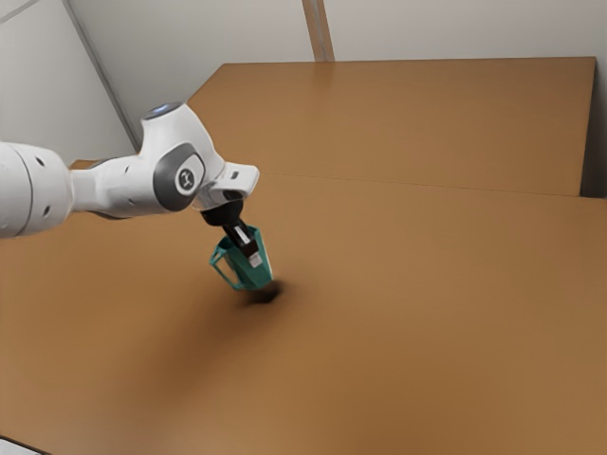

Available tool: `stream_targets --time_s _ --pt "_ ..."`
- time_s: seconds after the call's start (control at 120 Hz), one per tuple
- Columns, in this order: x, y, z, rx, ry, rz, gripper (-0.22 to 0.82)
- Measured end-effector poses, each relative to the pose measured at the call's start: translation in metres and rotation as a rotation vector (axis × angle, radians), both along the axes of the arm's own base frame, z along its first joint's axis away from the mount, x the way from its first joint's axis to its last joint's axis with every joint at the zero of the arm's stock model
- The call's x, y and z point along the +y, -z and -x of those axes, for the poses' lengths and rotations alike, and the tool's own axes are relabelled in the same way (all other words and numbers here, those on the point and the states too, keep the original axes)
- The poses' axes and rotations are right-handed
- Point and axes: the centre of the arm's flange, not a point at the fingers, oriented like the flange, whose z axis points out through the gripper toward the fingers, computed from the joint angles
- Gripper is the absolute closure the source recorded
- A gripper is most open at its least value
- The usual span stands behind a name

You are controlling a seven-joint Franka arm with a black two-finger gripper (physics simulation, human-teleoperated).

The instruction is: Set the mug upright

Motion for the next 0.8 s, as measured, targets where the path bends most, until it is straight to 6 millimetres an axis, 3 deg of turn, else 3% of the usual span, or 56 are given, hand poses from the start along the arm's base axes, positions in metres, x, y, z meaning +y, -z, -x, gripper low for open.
stream_targets --time_s 0.425,0.8 --pt "-0.019 0.008 0.036 0.026 -0.155 -0.077 0.78" --pt "-0.028 0.032 0.047 0.033 -0.228 -0.108 0.78"
